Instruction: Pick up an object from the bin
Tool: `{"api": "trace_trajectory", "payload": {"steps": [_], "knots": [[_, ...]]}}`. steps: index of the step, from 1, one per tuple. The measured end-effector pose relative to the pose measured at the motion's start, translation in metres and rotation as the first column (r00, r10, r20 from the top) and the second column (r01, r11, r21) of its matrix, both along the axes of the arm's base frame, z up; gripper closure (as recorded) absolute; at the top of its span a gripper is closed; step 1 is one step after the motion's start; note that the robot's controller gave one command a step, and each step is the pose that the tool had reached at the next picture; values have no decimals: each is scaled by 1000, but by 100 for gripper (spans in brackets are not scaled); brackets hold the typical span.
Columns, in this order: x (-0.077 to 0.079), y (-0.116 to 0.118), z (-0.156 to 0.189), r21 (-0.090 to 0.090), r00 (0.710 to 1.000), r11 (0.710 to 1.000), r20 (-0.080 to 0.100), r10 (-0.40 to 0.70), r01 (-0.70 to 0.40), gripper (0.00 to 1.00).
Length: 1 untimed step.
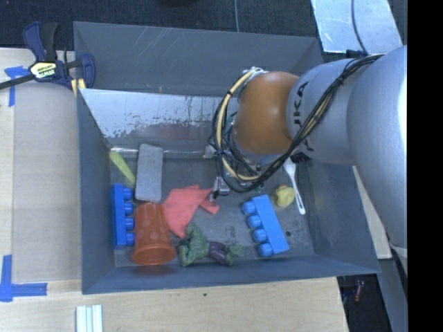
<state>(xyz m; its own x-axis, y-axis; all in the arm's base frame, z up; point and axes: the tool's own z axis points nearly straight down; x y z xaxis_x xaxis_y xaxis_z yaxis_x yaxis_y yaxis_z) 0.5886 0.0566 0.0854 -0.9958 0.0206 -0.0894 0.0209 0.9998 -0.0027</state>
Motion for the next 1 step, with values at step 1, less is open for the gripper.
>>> {"api": "trace_trajectory", "payload": {"steps": [1], "knots": [[-9,55,-5,-3,998,999,8,54,-54,100]]}}
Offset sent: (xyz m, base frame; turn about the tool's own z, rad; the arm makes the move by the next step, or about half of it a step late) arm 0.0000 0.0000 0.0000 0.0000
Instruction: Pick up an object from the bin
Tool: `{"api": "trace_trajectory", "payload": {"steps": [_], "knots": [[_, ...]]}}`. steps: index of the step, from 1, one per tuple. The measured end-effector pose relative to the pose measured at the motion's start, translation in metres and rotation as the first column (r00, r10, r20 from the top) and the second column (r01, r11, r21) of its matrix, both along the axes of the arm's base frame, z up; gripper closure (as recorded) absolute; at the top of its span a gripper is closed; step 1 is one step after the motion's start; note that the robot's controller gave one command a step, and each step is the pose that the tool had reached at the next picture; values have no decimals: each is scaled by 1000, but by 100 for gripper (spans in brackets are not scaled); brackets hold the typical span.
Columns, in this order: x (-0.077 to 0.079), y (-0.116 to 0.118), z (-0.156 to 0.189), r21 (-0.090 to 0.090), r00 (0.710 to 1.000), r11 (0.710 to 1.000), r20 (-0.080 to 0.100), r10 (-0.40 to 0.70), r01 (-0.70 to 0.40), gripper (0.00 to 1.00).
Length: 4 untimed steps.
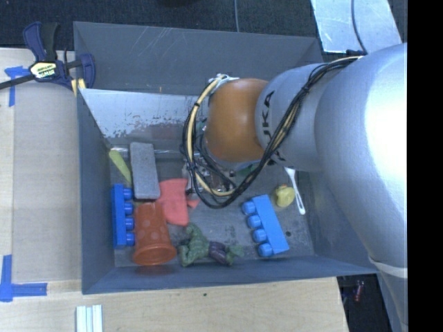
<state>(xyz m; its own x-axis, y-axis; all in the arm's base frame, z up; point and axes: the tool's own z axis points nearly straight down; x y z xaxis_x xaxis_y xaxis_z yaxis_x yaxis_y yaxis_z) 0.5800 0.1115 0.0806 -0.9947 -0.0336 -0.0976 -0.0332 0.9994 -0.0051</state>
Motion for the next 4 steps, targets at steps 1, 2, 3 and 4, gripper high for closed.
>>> {"api": "trace_trajectory", "payload": {"steps": [1,2,3,4], "knots": [[0,0,0,0,1000,1000,0,0,0,100],[-5,-5,25,-4,1000,1000,-11,29,-29,100],[8,-22,63,3,999,999,-3,-41,41,100],[0,-16,124,-19,982,982,-3,190,-190,100]]}}
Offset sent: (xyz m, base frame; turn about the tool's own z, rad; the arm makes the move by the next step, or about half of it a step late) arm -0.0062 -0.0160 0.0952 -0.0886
